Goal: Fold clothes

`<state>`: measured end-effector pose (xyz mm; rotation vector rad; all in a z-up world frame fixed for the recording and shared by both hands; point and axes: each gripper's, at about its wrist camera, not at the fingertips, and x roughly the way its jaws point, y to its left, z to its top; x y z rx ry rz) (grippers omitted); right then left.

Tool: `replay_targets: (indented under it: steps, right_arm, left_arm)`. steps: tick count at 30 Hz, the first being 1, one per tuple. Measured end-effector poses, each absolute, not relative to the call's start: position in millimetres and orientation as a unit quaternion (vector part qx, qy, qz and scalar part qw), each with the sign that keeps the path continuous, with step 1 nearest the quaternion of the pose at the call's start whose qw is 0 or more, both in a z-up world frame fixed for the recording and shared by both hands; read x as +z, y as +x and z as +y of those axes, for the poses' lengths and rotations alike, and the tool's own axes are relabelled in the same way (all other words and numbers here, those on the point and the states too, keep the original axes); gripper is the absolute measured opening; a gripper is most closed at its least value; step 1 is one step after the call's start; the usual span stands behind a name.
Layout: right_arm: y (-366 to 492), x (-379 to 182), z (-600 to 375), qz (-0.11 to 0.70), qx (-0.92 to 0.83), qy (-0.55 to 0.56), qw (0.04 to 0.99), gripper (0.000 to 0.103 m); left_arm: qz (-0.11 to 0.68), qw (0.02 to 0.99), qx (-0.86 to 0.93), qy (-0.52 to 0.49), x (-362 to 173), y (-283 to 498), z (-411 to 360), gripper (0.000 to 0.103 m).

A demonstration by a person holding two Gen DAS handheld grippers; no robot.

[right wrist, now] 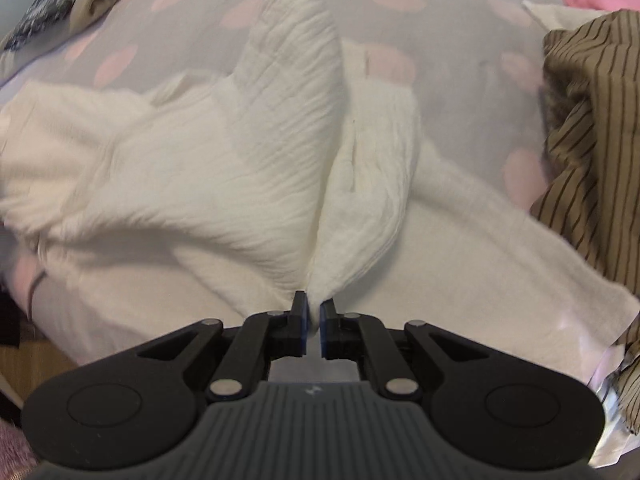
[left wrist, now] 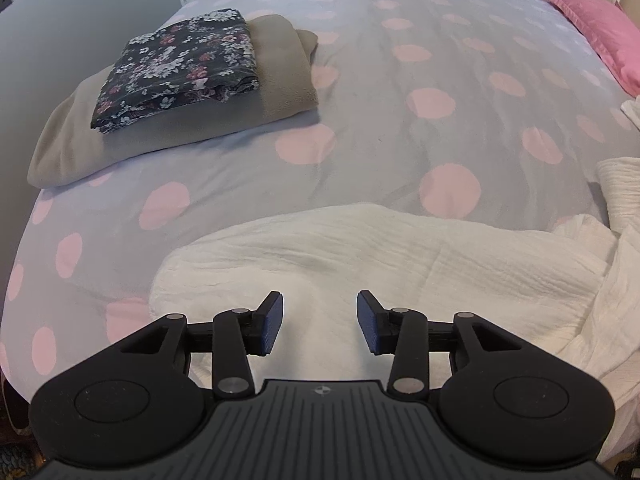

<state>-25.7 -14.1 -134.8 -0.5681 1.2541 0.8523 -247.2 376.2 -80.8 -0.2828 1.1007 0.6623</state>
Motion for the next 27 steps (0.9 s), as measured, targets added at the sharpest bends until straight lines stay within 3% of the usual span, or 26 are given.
replay_targets:
  steps: [6,11,13,22,24,27]
  right_arm:
    - [-29.8,-116.1,-23.3,0.560,0.397,-0.221,0.693,0.012]
    - [-18.7,-78.5,-17.8,0.527,0.405,-0.187,0.723,0.033]
    - [-5.2,-67.2,-10.9,0.516,0.406,-0.169,0.735,0.035]
    - [66.6,-71.0,61.1,0.504,0.401,-0.138,0.753,0.050]
    - [75.7,-81.2,71.8,0.512,0.405,-0.131,0.746,0.050]
    - [82.2,-93.2,77.2,0.517,0.411,-0.130,0.740,0.049]
  left_arm:
    - [0.527,0.798,0.273,-0.106,-81.4,-220.8,375.5,0.047]
    - [0.535,0.804,0.248,-0.072,-82.2,-196.2,375.8,0.050]
    - [0.535,0.805,0.247,-0.066,-84.3,-188.9,381.9,0.055]
    - [0.549,0.780,0.273,-0.126,-114.6,-166.4,421.9,0.057]
    - [0.561,0.769,0.276,-0.134,-122.5,-163.7,423.4,0.052]
    - [0.570,0.762,0.273,-0.142,-127.9,-162.5,421.6,0.033]
